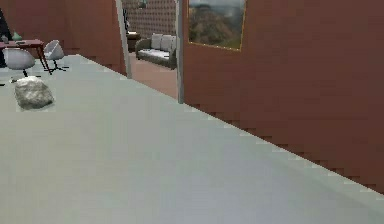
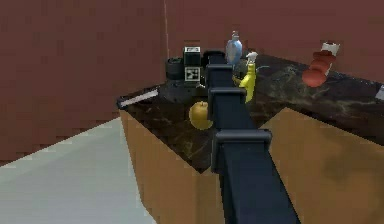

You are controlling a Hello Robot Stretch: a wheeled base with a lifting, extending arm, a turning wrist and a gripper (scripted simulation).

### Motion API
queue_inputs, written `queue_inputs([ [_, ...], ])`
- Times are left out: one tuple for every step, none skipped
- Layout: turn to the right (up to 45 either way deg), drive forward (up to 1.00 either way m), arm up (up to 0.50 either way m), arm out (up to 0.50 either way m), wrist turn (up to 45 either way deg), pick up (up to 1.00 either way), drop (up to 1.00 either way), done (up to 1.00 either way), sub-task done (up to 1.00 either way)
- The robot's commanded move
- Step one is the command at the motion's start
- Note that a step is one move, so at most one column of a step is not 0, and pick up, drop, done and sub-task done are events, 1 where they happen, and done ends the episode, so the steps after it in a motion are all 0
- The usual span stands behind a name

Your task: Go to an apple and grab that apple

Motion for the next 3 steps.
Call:
queue_inputs([
  [0.0, 0.00, 0.00, 0.00, 45.0, 0.00, 0.00, 0.00, 0.00],
  [0.0, 0.00, 0.00, 0.00, 18.0, 0.00, 0.00, 0.00, 0.00],
  [0.0, 0.00, -0.10, 0.00, 0.0, 0.00, 0.00, 0.00, 0.00],
])
